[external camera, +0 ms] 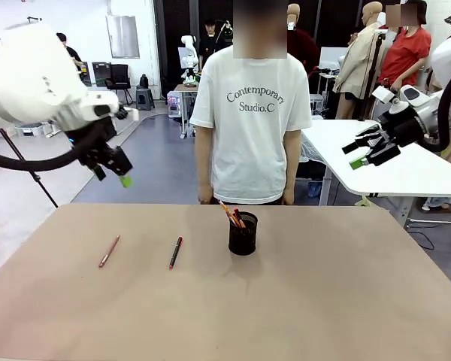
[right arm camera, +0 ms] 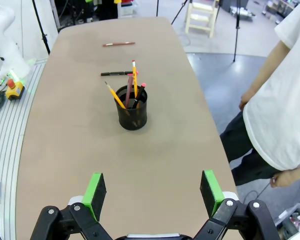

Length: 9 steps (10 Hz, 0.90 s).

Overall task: Place the pens into the pen holder.
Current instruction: Pick up a writing instrument from the table and place it into the Pen holder.

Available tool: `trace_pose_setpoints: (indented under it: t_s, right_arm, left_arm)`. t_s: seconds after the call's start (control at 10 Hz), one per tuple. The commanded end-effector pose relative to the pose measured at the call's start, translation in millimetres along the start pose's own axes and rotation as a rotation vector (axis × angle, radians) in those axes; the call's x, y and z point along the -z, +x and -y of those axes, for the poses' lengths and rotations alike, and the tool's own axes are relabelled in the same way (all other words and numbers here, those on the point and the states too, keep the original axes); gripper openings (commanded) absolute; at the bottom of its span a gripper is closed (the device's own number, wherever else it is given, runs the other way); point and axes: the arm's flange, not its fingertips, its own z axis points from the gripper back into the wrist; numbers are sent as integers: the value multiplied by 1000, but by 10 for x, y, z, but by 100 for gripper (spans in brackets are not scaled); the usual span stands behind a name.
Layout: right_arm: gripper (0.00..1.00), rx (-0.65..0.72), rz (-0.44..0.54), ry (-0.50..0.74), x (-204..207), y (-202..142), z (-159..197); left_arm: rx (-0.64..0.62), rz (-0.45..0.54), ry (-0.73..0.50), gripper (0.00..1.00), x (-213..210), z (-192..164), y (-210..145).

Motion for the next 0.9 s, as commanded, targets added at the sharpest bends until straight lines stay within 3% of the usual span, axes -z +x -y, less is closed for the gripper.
trace_pose_setpoints:
  t_s: [0.0, 0.2, 0.3, 0.4, 0.7, 0.8]
  right_arm:
    - [100, -2, -2, -14, 22, 28, 3]
    - [100, -2, -2, -14, 22, 28, 3]
    - [100, -2, -2, -14, 22, 28, 3]
    - [100, -2, -2, -14, 22, 28, 3]
    - [100, -2, -2, -14, 22, 28, 3]
    - [100, -2, -2, -14, 22, 28, 3]
  left_arm:
    - [-142, -48, 69, 100, 302, -44, 275]
    - [-166, -75, 151, 100, 616, -92, 367]
    - [-102, -68, 47, 100, 661, -64, 338]
    - [-154, -58, 98, 100, 644, -91, 264]
    - [-150, -69, 95, 100, 747, -100, 311]
    - [-166, -163, 97, 100, 843, 17, 358]
